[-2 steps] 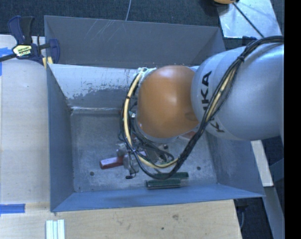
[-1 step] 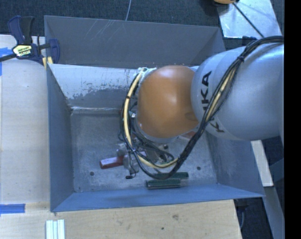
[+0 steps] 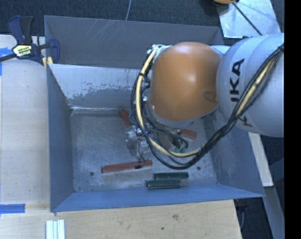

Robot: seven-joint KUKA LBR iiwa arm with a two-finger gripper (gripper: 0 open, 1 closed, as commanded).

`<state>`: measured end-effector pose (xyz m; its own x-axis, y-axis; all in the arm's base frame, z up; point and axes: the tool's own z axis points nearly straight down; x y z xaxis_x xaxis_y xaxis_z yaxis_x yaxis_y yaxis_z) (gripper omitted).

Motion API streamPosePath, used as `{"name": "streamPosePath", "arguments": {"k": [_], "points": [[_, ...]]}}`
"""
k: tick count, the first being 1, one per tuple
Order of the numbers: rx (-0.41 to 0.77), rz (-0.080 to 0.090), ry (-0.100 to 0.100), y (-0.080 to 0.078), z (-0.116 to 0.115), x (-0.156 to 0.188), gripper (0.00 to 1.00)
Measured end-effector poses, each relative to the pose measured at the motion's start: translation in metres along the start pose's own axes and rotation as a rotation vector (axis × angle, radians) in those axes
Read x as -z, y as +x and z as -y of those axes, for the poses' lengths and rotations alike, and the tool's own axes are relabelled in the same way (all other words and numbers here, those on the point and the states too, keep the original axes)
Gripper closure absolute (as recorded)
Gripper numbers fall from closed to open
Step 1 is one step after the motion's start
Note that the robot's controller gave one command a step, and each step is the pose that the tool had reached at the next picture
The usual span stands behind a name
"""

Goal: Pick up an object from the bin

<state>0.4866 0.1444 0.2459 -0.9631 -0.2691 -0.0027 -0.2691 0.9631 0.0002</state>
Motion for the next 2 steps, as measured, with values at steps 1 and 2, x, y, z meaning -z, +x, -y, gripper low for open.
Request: {"name": "streamPosePath", "arguments": {"k": [1, 2], "points": [[0.0, 0.0, 0.0, 0.0, 0.0, 0.0001, 0.0], [0.0, 0.0, 0.0, 0.0, 0.0, 0.0001, 0.0]]}}
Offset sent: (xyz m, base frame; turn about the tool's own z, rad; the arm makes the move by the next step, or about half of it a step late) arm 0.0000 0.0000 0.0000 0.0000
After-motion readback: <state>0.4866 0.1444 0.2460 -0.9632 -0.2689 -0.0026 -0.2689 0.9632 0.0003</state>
